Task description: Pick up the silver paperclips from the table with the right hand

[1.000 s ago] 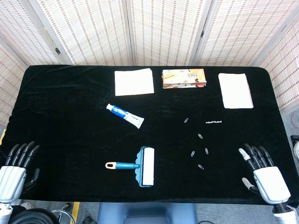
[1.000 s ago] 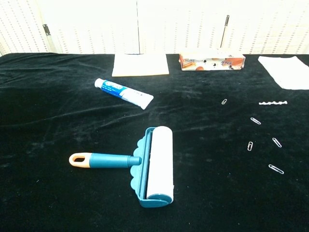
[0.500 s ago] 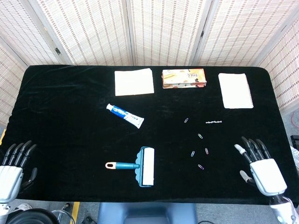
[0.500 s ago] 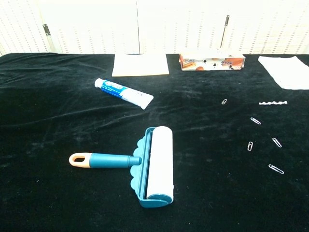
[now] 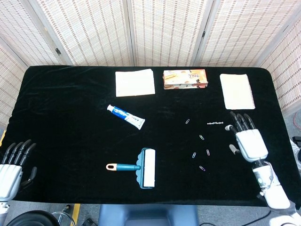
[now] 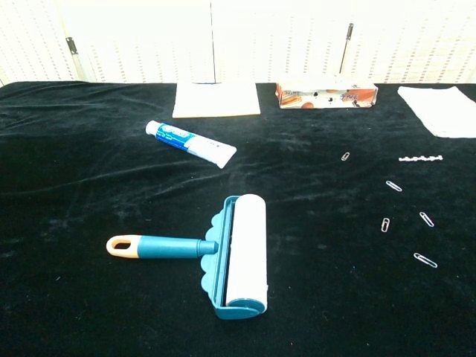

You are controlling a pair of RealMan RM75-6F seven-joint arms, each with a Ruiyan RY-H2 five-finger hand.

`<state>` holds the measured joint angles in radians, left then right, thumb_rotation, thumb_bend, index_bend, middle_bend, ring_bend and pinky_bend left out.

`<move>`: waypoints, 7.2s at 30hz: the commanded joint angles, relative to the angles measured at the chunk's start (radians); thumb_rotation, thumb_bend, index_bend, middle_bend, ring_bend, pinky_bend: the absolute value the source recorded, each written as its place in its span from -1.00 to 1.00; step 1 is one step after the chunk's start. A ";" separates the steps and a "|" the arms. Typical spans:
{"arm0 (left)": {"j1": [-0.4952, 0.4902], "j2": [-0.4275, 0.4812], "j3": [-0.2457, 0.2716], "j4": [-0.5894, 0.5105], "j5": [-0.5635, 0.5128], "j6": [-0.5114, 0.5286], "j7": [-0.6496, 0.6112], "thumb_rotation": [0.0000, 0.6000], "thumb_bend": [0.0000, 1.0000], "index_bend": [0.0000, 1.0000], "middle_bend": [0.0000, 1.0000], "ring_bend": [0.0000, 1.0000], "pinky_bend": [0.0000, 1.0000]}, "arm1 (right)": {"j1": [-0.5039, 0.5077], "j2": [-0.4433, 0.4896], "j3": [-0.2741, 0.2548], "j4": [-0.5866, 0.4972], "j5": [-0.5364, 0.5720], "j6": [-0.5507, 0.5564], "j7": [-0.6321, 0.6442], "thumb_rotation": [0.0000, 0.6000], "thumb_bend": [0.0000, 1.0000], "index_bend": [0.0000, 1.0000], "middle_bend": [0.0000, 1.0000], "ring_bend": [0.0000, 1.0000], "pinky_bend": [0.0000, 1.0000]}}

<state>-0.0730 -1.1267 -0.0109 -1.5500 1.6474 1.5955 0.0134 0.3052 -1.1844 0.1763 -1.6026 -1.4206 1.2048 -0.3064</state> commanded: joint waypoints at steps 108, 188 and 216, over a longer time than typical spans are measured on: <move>-0.080 0.023 -0.053 0.042 -0.223 -0.222 -0.081 1.00 0.11 -0.94 -0.87 -0.87 -1.00 | 0.388 -0.508 -0.012 0.884 0.180 -0.455 0.258 1.00 -0.09 -0.14 -1.00 -1.00 -1.00; -0.087 0.018 -0.061 0.056 -0.259 -0.240 -0.092 1.00 0.11 -0.95 -0.87 -0.86 -1.00 | 0.405 -0.471 -0.005 0.717 0.043 -0.229 0.255 1.00 0.37 1.00 -0.57 -0.74 -1.00; -0.034 0.024 -0.062 0.062 -0.256 -0.175 -0.123 1.00 0.11 -0.95 -0.87 -0.86 -1.00 | 0.471 -0.576 -0.034 0.779 0.000 -0.264 0.342 1.00 0.36 1.00 -0.57 -0.75 -1.00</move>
<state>-0.1075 -1.1030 -0.0734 -1.4884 1.3912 1.4209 -0.1094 0.7820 -1.7675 0.1444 -0.8160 -1.4176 0.9325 0.0334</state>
